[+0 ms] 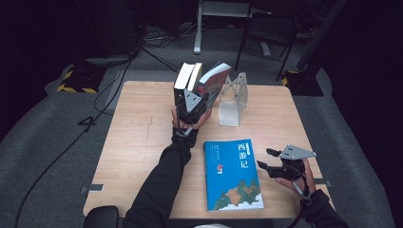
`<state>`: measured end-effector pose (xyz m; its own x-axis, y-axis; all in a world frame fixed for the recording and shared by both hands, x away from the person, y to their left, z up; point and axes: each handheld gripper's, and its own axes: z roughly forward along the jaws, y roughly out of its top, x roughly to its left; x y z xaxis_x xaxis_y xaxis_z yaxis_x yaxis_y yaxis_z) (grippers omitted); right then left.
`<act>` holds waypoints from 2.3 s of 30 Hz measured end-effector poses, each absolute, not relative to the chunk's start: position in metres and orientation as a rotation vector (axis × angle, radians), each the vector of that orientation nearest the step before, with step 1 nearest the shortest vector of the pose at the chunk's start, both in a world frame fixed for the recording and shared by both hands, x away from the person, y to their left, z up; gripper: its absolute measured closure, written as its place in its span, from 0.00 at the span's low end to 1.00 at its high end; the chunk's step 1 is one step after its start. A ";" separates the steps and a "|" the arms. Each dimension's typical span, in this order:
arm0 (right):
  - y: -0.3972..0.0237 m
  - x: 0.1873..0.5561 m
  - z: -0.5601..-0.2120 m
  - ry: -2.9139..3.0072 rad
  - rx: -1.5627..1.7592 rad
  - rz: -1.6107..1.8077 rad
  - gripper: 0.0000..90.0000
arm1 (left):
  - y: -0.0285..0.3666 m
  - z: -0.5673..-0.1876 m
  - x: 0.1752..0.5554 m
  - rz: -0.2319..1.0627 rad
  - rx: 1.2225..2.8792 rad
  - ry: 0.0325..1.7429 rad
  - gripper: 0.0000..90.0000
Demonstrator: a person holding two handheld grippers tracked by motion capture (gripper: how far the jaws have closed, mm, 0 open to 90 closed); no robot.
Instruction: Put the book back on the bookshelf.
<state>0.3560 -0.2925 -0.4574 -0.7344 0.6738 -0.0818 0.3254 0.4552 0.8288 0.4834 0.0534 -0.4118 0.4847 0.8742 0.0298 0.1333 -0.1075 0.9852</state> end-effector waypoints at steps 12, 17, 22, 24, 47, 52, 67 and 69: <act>-0.290 0.356 -0.458 2.319 0.821 1.176 0.40 | 0.059 -0.423 0.474 0.799 1.547 0.938 0.82; -0.290 0.355 -0.458 2.324 0.818 1.171 0.40 | 0.067 -0.429 0.468 0.812 1.576 0.941 0.81; -0.290 0.356 -0.458 2.323 0.822 1.167 0.40 | 0.070 -0.431 0.465 0.791 1.581 0.934 0.81; -0.290 0.356 -0.458 2.323 0.825 1.160 0.40 | 0.072 -0.431 0.463 0.774 1.592 0.929 0.81; -0.288 0.356 -0.460 2.343 0.831 1.141 0.40 | 0.077 -0.465 0.448 0.672 1.668 1.034 0.79; -0.287 0.356 -0.460 2.348 0.824 1.137 0.40 | 0.055 -0.462 0.454 0.704 1.674 1.068 0.81; -0.290 0.357 -0.462 2.348 0.835 1.142 0.40 | 0.061 -0.464 0.460 0.701 1.546 1.225 0.82; -0.289 0.357 -0.462 2.351 0.832 1.140 0.40 | 0.058 -0.464 0.460 0.708 1.549 1.220 0.82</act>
<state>0.3570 -0.2893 -0.4618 -0.7441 0.6618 -0.0913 0.3382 0.4910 0.8028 0.4598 0.0583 -0.4641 0.3194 0.9388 -0.1289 0.3536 0.0081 0.9354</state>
